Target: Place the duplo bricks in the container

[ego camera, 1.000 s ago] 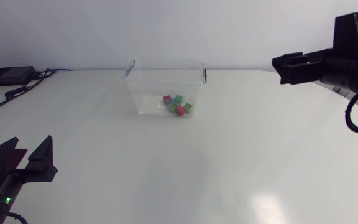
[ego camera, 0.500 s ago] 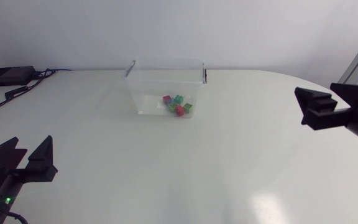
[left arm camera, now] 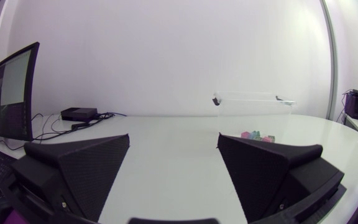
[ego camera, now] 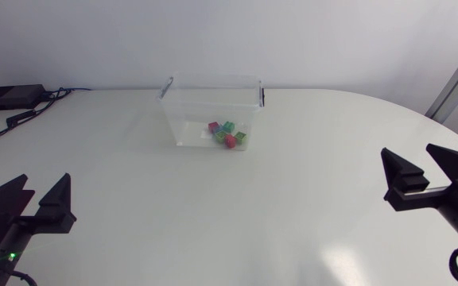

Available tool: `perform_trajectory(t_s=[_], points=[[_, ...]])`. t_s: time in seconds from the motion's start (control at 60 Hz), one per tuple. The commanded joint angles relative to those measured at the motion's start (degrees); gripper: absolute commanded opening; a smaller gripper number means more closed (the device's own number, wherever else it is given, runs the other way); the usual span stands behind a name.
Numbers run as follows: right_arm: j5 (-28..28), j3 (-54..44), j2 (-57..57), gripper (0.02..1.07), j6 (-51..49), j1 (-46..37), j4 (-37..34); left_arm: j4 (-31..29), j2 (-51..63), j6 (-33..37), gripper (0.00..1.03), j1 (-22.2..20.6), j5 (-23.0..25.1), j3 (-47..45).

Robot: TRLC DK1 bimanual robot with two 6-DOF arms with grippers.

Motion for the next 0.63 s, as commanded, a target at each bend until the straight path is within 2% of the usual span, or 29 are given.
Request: perform_trajectory(t_s=[0.0, 0.467, 0.617], points=[[-0.26, -3.34, -2.45, 1.02, 1.58, -0.98, 1.44, 0.69, -0.22, -0.62, 1.0, -0.69, 0.4, -1.06], [-1.85, -17.28, -15.53, 1.02, 2.48, -5.45, 5.96, 0.91, 0.12, -1.48, 1.0, -3.4, 0.4, -1.1], [-1.85, -17.28, -15.53, 1.02, 2.48, -5.45, 5.96, 0.91, 0.12, -1.48, 1.0, -3.4, 0.4, -1.1]])
